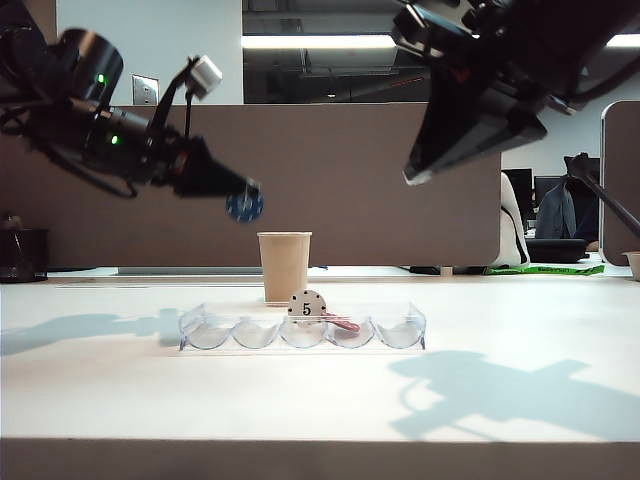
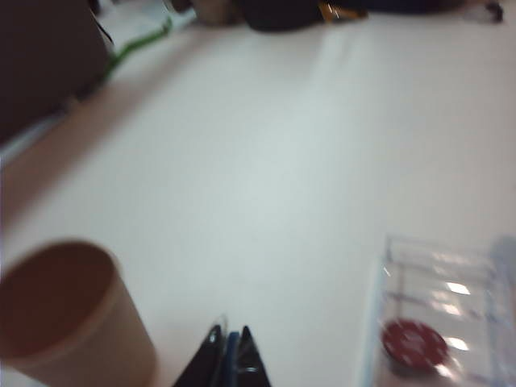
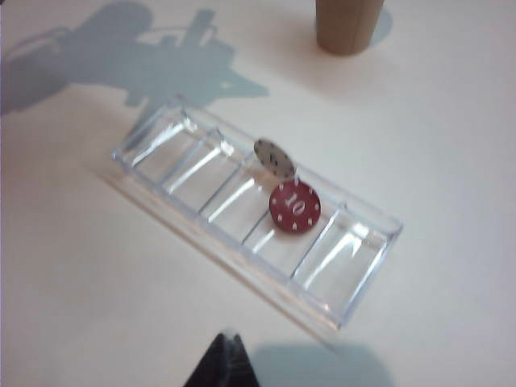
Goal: Pick up the chip with the greater value and put it into the paper cup.
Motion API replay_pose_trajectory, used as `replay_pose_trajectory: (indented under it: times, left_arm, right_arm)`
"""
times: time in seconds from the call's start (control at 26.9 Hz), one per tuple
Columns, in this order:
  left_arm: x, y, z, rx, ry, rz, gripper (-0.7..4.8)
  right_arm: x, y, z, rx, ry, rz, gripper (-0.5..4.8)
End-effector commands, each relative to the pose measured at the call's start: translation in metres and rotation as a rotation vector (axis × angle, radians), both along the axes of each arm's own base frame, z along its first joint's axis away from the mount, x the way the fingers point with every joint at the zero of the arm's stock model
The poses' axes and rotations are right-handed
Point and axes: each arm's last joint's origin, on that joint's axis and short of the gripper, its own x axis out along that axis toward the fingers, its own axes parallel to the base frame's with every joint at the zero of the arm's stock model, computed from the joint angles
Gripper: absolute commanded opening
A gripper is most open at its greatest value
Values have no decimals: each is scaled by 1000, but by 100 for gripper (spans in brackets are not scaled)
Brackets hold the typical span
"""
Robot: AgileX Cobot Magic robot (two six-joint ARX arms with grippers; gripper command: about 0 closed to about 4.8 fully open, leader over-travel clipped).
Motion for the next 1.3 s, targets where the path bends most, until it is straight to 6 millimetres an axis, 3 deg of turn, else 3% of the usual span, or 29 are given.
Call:
replay_pose_trajectory:
  times: [0.04,0.33,0.52,0.6,1.0,1.3]
  left_arm:
    - [6,-2,19,-50,-68,4,-6]
    - [25,-5,49,-67,-185,33,-5]
    - [48,-10,55,-107,-157,38,-5]
    - [60,-12,48,-128,-108,37,-5]
    - [82,-17,8,-166,-7,60,-5]
    - [86,-20,0,-169,-30,86,-5]
  right_arm:
    - [3,2,8,40,-72,-27,-5]
    - [5,2,12,55,-112,-55,-5]
    - [5,2,12,55,-111,-55,-5]
    - [5,2,12,55,-112,-55,-6]
    - [5,2,11,54,-111,-54,-5]
    - [4,2,11,48,-104,-54,-5]
